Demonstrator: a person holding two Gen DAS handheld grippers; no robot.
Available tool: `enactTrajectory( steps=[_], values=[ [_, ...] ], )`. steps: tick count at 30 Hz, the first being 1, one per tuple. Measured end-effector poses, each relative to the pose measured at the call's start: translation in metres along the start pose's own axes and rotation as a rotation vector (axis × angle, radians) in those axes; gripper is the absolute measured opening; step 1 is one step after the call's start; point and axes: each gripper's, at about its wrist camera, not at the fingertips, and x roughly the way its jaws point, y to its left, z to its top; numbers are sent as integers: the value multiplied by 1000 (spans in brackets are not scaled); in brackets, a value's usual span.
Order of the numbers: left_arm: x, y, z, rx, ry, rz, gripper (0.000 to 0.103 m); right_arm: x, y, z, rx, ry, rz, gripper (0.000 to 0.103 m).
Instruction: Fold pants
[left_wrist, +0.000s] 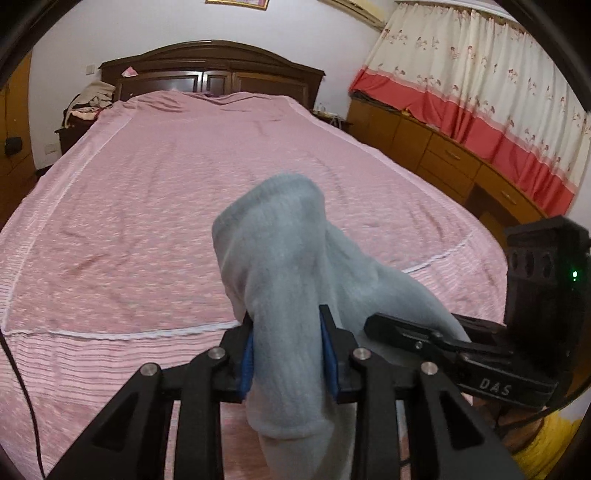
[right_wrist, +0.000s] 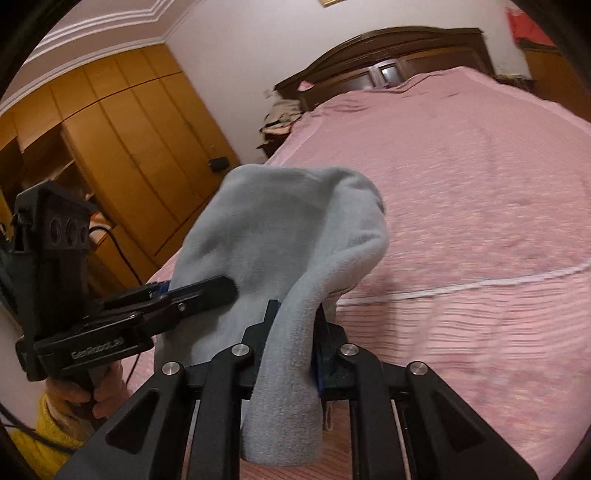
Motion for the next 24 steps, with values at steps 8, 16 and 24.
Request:
enactTrajectory(
  steps=[8, 16, 24],
  values=[
    [15, 86, -19, -52, 7, -2, 31, 75, 23, -11, -20, 70, 5, 16],
    [37, 133, -53, -190, 86, 30, 39, 121, 26, -40, -21, 154, -40, 18],
    [-8, 104, -32, -100, -57, 133, 38, 89, 36, -37, -48, 95, -118, 18]
  ],
)
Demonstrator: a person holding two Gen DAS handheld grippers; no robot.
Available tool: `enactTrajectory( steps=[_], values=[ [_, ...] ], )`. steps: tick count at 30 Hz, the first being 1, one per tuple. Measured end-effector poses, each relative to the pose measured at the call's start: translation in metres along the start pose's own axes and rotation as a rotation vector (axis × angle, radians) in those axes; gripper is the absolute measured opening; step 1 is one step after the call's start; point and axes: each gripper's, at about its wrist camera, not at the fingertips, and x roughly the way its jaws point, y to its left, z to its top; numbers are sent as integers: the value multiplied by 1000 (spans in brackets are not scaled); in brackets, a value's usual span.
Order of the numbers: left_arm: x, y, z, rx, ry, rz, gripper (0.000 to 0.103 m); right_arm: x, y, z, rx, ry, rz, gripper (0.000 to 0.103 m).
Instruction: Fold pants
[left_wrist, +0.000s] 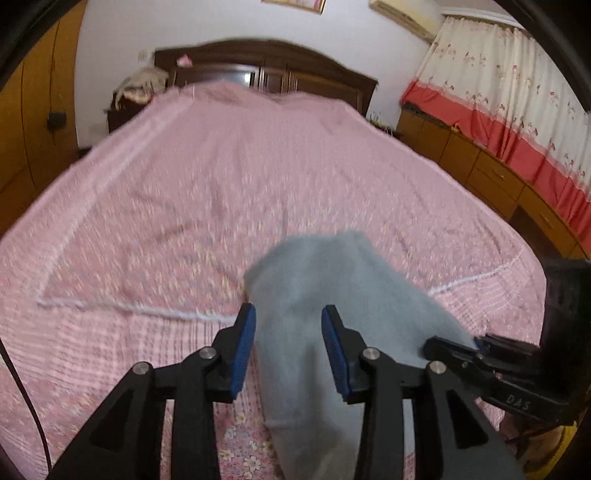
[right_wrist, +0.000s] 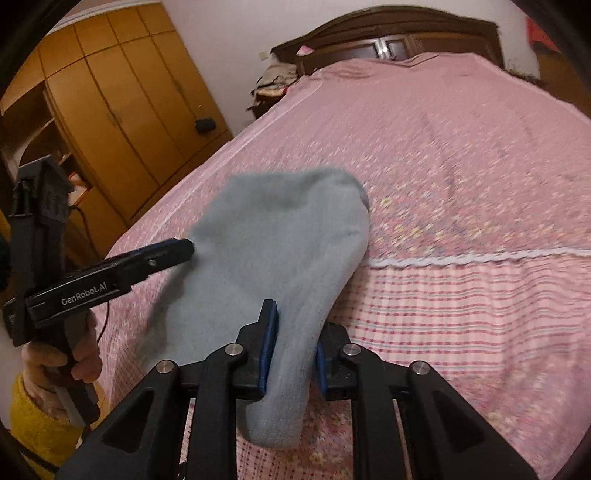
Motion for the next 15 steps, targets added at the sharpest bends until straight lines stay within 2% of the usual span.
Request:
enactTrajectory(
  steps=[3, 4, 9, 13, 15],
  values=[
    [-3, -3, 8, -10, -39, -39, 35, -16, 3, 1, 19, -41, -8, 18],
    [1, -4, 11, -5, -32, -65, 33, -22, 6, -1, 12, -52, -14, 18],
    [44, -5, 15, -2, 38, -100, 30, -27, 18, -8, -75, -32, -95, 18],
    [85, 9, 13, -27, 102, -37, 30, -12, 7, -6, -68, 13, -104, 19],
    [93, 15, 10, -46, 111, -45, 30, -6, 0, -5, -66, 22, -120, 28]
  ],
)
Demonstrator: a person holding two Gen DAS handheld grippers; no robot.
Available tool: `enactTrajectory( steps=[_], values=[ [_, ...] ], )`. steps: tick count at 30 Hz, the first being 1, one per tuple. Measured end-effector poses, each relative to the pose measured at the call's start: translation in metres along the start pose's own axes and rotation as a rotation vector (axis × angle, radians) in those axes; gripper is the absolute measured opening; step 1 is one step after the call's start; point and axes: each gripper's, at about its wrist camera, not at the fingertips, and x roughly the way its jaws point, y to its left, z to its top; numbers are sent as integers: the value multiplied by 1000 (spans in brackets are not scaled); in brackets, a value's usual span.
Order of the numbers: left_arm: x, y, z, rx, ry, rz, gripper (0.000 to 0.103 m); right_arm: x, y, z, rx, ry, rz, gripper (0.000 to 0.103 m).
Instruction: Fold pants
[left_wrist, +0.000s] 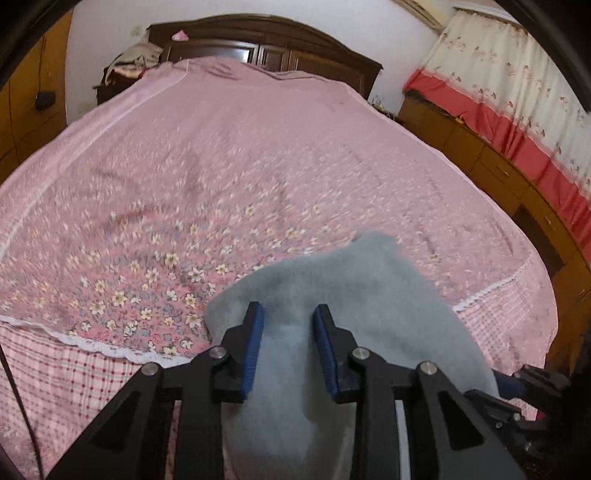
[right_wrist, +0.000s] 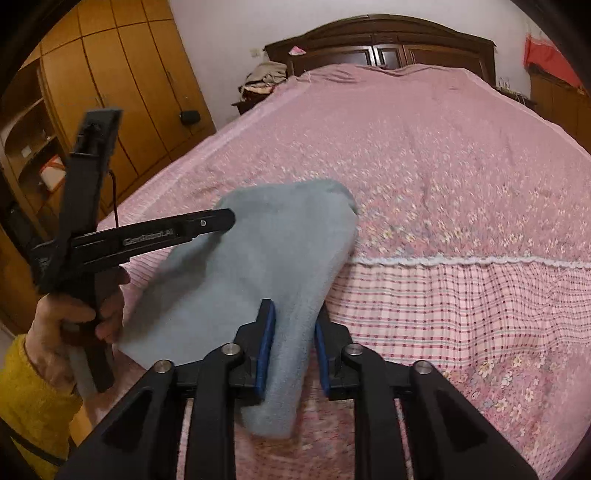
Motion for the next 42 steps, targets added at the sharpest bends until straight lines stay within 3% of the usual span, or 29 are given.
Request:
enactTrajectory(
  steps=[6, 14, 19, 25, 30, 39, 42],
  values=[
    [-28, 1, -12, -25, -14, -8, 30, 8, -15, -9, 51, 39, -1, 29],
    [-84, -9, -61, -73, 2, 38, 30, -33, -14, -13, 74, -34, -2, 29],
    [-88, -16, -88, -85, 7, 95, 32, -41, 1, -25, 25, -13, 38, 29],
    [-78, -14, -99, -130, 26, 120, 39, -6, 9, -46, -68, 82, -54, 30],
    [-86, -22, -103, -115, 20, 161, 39, -10, 2, -46, -37, 70, -49, 36],
    [-108, -48, -127, -78, 26, 215, 40, -42, -1, -61, -2, 44, -36, 36],
    [-110, -52, -137, -90, 38, 222, 49, -48, 4, -65, -8, 39, -37, 38]
  ],
)
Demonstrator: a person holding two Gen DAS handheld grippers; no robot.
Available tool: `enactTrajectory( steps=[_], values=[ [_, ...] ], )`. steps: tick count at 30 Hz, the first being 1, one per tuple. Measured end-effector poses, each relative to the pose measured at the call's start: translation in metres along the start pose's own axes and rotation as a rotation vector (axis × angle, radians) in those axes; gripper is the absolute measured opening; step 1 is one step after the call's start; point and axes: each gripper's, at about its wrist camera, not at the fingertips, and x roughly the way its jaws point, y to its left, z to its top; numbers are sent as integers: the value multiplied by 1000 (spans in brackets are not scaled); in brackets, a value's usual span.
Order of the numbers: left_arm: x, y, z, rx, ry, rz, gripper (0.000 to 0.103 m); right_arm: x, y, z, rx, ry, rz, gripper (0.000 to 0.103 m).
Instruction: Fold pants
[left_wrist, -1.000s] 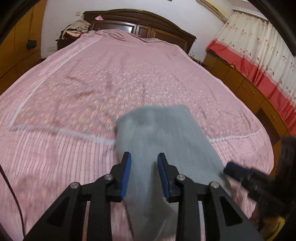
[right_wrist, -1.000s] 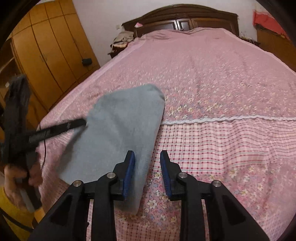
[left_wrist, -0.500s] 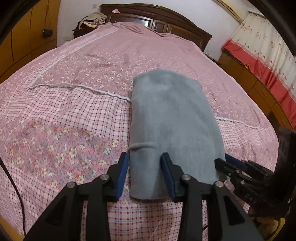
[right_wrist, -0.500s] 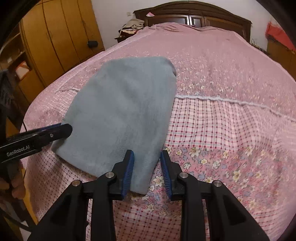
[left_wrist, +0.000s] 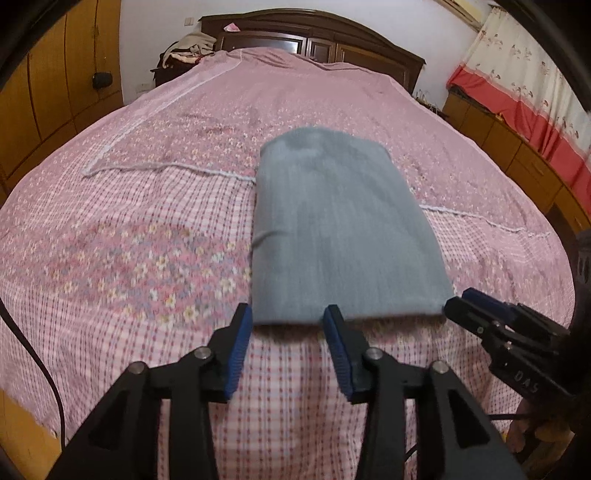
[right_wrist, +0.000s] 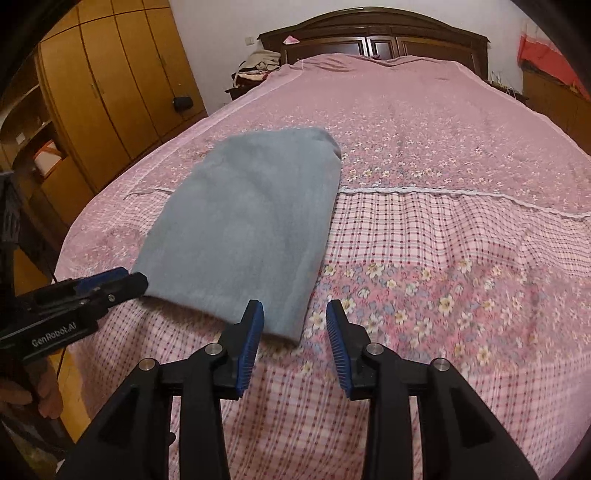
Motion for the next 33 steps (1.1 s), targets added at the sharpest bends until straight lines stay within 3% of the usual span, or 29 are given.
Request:
enactTrajectory(
  steps=[4, 6, 9, 11, 18, 22, 33],
  values=[
    [-4, 0, -10, -23, -5, 1, 56, -7, 7, -7, -12, 3, -17, 43],
    [-5, -1, -11, -35, -7, 8, 69, -11, 8, -11, -13, 3, -24, 48],
    [-6, -4, -12, -34, -24, 31, 79, -14, 10, -15, -6, 5, -25, 61],
    [-4, -7, -12, -16, -38, 66, 84, -13, 8, -15, -5, 8, -31, 64],
    [25, -9, -7, -6, 6, 129, 84, 2, 5, -19, 4, 37, -126, 65],
    [30, -8, -9, -1, 10, 134, 85, 18, -2, -24, 42, 82, -124, 65],
    [34, -5, -6, -23, 16, 112, 88, 31, 12, -19, 36, 92, -133, 69]
  ],
)
